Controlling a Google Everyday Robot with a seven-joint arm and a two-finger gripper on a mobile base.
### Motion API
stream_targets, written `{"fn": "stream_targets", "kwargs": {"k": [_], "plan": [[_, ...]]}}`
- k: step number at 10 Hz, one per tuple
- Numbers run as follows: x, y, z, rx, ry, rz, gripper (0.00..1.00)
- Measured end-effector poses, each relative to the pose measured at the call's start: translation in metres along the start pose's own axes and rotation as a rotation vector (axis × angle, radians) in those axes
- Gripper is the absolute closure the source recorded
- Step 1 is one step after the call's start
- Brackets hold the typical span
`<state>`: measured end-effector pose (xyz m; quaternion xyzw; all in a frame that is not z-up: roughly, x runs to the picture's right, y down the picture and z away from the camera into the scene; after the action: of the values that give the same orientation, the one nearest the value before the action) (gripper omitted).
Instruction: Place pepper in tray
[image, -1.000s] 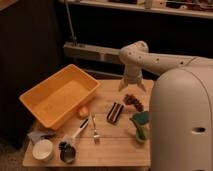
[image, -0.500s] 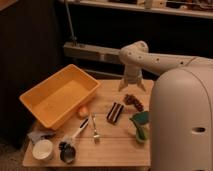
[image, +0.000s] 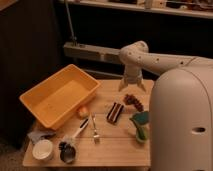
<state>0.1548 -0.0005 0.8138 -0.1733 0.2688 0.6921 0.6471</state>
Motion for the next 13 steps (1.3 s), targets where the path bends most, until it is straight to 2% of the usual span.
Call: {"fn": "stream_targets", "kwargs": {"k": [6, 7, 8, 10, 11, 13], "plan": [[0.000, -0.001, 0.000, -0.001, 0.001, -0.003, 0.20], [0.002, -0.003, -0.002, -0.030, 0.002, -0.016, 0.20], [0.006, -0.010, -0.006, -0.091, 0.003, -0.027, 0.20], [0.023, -0.038, -0.014, -0.283, 0.006, -0.044, 0.20], [0.033, -0.047, -0.016, -0.333, 0.008, -0.051, 0.20], [0.056, -0.050, -0.019, -0.388, 0.014, -0.094, 0.20]]}}
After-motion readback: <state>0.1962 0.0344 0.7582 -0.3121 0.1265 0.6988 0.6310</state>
